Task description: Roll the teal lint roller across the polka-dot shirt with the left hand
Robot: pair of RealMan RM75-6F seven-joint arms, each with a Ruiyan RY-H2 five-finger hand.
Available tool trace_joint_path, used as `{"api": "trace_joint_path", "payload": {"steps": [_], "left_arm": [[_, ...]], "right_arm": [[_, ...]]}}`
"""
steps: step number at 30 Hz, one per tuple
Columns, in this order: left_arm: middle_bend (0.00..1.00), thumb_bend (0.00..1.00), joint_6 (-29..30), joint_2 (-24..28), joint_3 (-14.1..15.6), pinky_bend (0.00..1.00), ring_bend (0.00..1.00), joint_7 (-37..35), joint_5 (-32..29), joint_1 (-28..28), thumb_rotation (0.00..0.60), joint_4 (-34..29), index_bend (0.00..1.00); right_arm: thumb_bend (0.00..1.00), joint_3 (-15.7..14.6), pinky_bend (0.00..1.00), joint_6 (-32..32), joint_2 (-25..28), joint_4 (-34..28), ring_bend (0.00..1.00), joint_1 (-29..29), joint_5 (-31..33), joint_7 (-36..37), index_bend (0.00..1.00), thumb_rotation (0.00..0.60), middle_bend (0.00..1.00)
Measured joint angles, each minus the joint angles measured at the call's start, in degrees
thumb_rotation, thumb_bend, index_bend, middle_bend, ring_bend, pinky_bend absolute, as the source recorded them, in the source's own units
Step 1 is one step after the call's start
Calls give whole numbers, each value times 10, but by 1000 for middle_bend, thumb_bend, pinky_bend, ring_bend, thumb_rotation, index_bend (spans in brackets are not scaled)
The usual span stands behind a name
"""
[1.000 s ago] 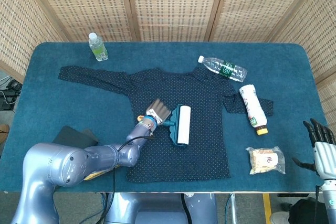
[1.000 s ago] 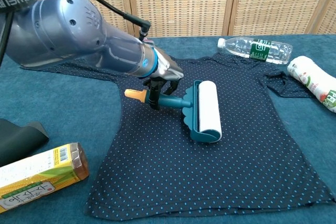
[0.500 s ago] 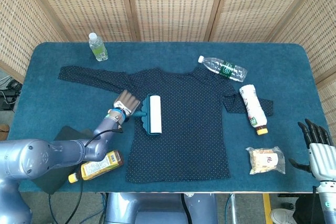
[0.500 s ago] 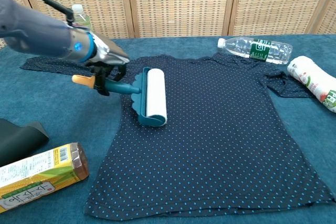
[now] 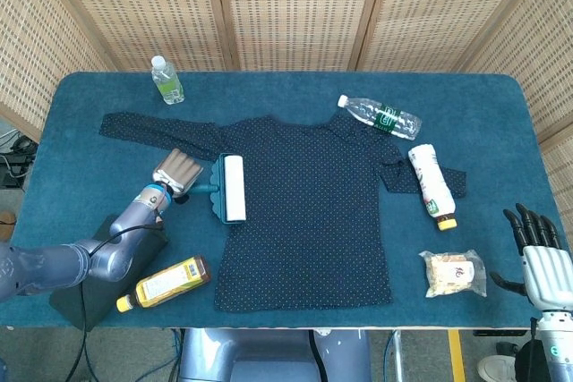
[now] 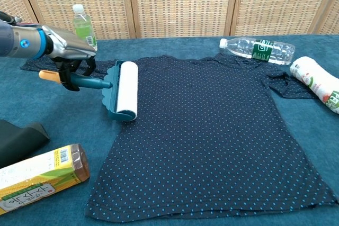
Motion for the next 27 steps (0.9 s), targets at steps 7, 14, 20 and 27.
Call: {"api": "trace_joint_path", "payload": {"steps": [7, 14, 20, 27], "left_arm": [[511, 325, 4, -1, -6, 402, 420, -26, 65, 51, 600, 41, 566], [0, 101, 26, -18, -18, 4, 0, 1, 64, 82, 600, 72, 8], [0, 92, 35, -17, -39, 0, 0, -8, 69, 104, 600, 66, 0], [0, 91, 90, 1, -70, 0, 0, -73, 108, 151, 600, 33, 0]], "right_arm": [[83, -2, 0, 3, -5, 1, 0, -1, -1, -12, 0, 600, 0], [83, -2, 0, 3, -6, 3, 0, -1, -1, -13, 0, 600, 0], [83, -1, 0, 4, -6, 3, 0, -1, -2, -10, 0, 600, 0], [82, -1, 0, 8, -4, 2, 0, -1, -5, -3, 0, 600, 0]]}}
